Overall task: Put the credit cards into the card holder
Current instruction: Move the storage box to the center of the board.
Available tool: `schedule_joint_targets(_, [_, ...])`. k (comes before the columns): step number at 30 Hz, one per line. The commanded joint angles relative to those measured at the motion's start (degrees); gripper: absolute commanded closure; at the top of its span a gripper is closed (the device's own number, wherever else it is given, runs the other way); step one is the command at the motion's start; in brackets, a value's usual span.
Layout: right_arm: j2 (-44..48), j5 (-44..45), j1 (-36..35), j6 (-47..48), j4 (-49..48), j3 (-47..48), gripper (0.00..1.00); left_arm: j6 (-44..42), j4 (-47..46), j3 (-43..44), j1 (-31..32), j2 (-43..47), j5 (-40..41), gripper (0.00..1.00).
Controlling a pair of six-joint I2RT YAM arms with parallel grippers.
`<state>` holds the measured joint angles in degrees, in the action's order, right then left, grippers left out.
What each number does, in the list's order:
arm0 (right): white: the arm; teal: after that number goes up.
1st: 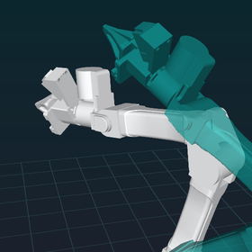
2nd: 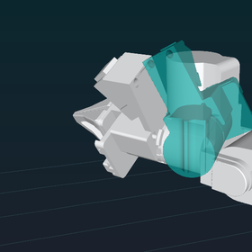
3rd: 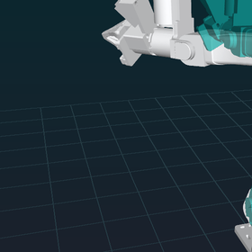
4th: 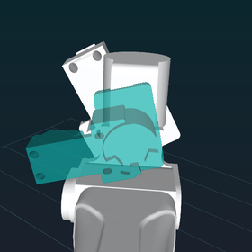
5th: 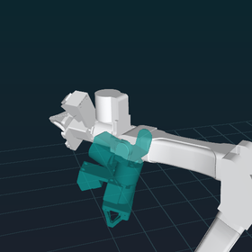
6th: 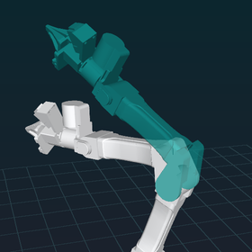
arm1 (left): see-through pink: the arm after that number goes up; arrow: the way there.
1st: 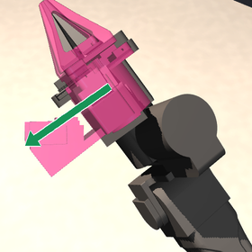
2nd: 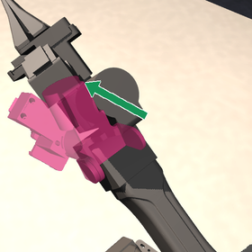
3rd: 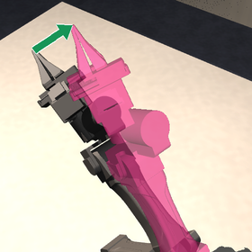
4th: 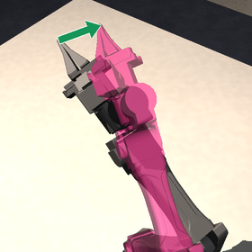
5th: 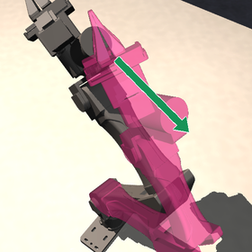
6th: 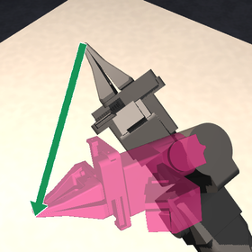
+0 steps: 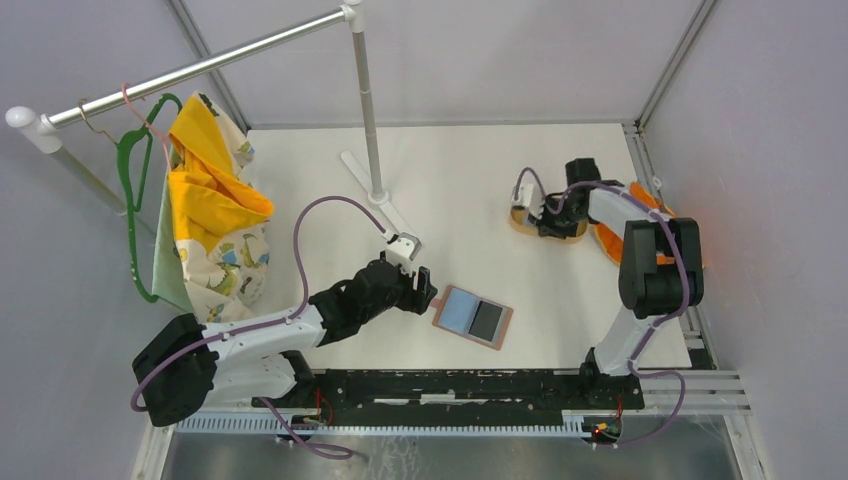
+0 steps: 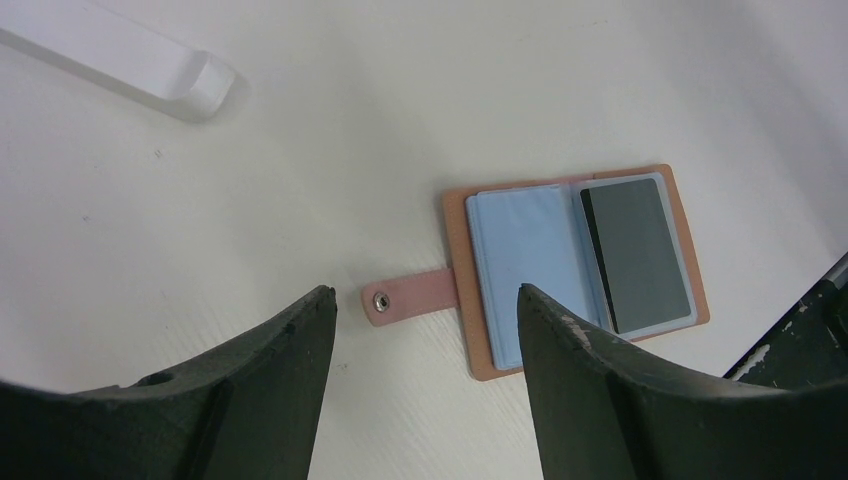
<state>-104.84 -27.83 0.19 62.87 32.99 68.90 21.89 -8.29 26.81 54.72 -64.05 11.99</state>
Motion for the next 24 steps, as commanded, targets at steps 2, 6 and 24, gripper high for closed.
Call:
schedule_joint_targets(2, [8.3,-0.1,-10.3,16.8,5.0,-9.6,0.94,-3.7,-3.7,-0.1,0.1,0.5,1.0,0.28])
schedule_joint_targets(6, [12.7,-0.2,-14.4,21.8,5.7,-13.9,0.94,-3.7,-3.9,-0.2,0.1,0.7,1.0,0.28])
schedule_joint_targets(24, [30.5,-0.2,-15.9,9.7,-3.9,-18.4,0.35,-1.3,-6.8,-0.1,0.1,-0.6,-1.4,0.27])
